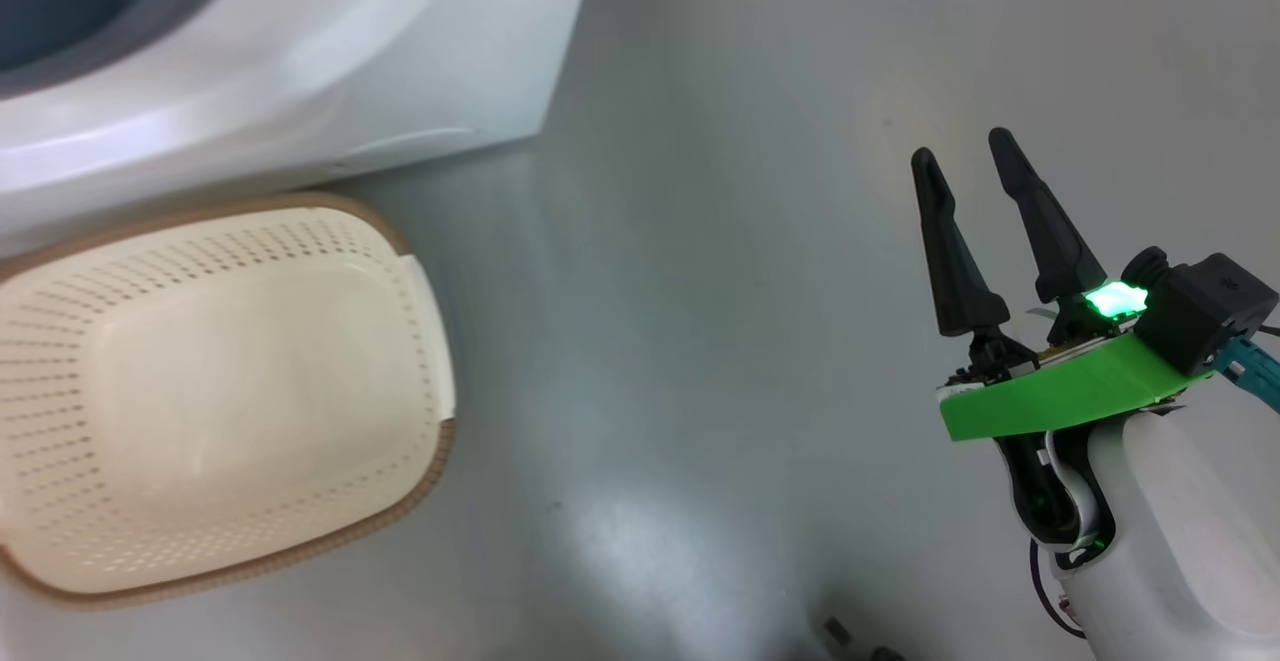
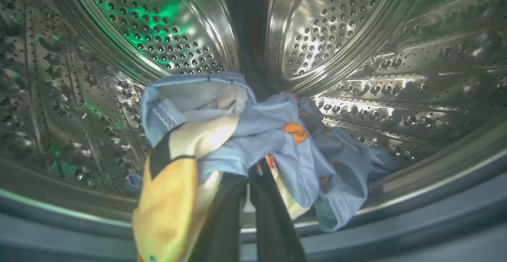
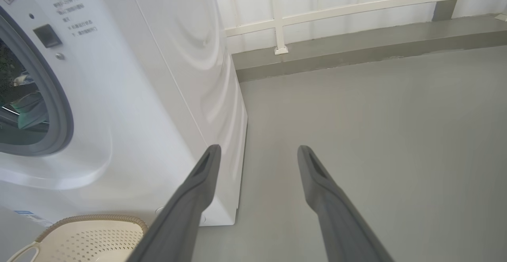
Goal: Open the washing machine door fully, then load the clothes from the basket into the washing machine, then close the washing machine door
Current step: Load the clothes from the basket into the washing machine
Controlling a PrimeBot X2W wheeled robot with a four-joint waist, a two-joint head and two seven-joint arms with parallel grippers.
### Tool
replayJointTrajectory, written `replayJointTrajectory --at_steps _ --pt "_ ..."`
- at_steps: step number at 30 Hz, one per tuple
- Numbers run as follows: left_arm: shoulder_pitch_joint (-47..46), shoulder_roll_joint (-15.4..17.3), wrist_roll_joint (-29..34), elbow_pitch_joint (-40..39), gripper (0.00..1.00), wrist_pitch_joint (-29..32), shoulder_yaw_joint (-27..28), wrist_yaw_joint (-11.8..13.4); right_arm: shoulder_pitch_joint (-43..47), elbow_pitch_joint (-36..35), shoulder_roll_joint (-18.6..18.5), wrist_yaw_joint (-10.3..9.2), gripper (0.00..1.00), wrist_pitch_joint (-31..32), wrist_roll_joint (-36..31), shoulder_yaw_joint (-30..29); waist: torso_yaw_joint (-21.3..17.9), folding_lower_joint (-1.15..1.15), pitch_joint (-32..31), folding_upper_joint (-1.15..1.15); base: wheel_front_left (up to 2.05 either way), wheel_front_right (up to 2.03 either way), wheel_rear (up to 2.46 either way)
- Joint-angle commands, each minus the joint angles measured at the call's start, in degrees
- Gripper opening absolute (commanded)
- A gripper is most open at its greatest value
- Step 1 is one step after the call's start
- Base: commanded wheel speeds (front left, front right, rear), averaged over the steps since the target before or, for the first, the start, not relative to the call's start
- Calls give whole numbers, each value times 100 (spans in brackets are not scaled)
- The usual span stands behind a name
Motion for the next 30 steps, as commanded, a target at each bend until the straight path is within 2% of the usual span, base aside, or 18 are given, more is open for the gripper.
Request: replayJointTrajectory --at_steps 1,6,7,8,9,14,21,30 --pt "-191 361 14 -77 0 55 49 -32 19 -152 -5 25 100 -46 -25 75 -338 0 353 0 0 0 0" --pt "-985 676 -40 283 0 576 -53 -35 -24 -178 91 25 100 -46 -30 67 -553 0 587 0 0 0 0" --pt "-1074 688 -58 420 10 754 -67 -35 -27 -166 102 25 100 -46 -30 70 -566 0 586 0 0 0 0" --pt "-1151 684 -74 574 41 976 -85 -27 -28 -151 115 25 100 -46 -32 74 -575 0 575 0 0 0 0" --pt "-1221 685 -60 704 100 1181 -126 -11 -30 -134 129 25 100 -46 -36 82 -583 0 559 0 0 0 0" --pt "-1452 659 -60 1093 100 1661 -218 43 -48 -130 172 25 100 -46 -40 104 -569 0 439 0 0 0 0" --pt "-1241 564 -176 1218 100 1186 -250 -3 -40 -102 109 25 100 -46 -57 79 -388 0 144 0 0 0 0" --pt "-526 202 -420 1228 100 475 -346 -32 -13 -11 -18 25 100 -46 -43 116 -37 0 -498 0 0 0 0"
